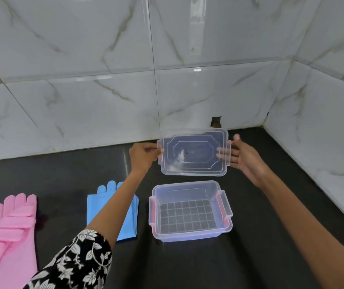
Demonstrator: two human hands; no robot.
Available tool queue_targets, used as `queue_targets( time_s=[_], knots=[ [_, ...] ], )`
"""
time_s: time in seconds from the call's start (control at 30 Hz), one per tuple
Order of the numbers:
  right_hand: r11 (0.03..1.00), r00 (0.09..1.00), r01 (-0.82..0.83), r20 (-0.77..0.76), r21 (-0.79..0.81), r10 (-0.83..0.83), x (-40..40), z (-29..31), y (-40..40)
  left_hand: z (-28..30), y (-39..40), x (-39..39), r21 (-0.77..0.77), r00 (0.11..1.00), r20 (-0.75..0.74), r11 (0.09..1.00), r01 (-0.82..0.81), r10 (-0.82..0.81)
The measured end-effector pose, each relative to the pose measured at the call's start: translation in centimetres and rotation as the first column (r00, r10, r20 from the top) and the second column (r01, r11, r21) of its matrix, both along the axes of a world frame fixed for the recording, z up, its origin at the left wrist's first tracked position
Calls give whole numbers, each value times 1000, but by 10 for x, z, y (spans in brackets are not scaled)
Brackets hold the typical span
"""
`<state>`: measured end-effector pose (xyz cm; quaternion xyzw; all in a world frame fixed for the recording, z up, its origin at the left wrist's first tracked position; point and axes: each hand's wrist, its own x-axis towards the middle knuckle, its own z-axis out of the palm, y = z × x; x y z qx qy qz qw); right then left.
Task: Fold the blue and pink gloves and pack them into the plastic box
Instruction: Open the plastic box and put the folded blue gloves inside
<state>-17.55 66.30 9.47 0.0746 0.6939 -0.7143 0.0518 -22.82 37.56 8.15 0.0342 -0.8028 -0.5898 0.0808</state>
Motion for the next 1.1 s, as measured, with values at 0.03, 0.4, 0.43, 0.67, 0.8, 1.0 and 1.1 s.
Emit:
queue_targets(
  time_s=[0.03,0.4,0.43,0.67,0.8,1.0,1.1],
  knots=[
    [997,999,34,1,73,-34,-3,-5,-5,-5,2,-4,33,997,77,999,-15,12],
    [935,990,-102,122,341,64,-38,-63,-38,-56,1,-21,-14,927,332,983,-181,175],
    [928,986,-132,142,349,87,-40,-67,-38,-58,0,-21,-23,928,332,984,-174,172],
    [881,961,-226,242,416,132,-44,-73,-38,-59,1,-6,-101,940,334,994,-40,72],
    [859,989,-141,99,493,105,-19,-53,-36,-39,-9,22,-124,960,274,992,-29,62],
    [727,975,62,-197,684,103,80,-27,-43,-38,-42,116,-168,990,140,985,48,-25],
    [640,971,103,-217,761,101,122,-40,-48,-51,-48,158,-199,993,118,979,49,-26]
  ],
)
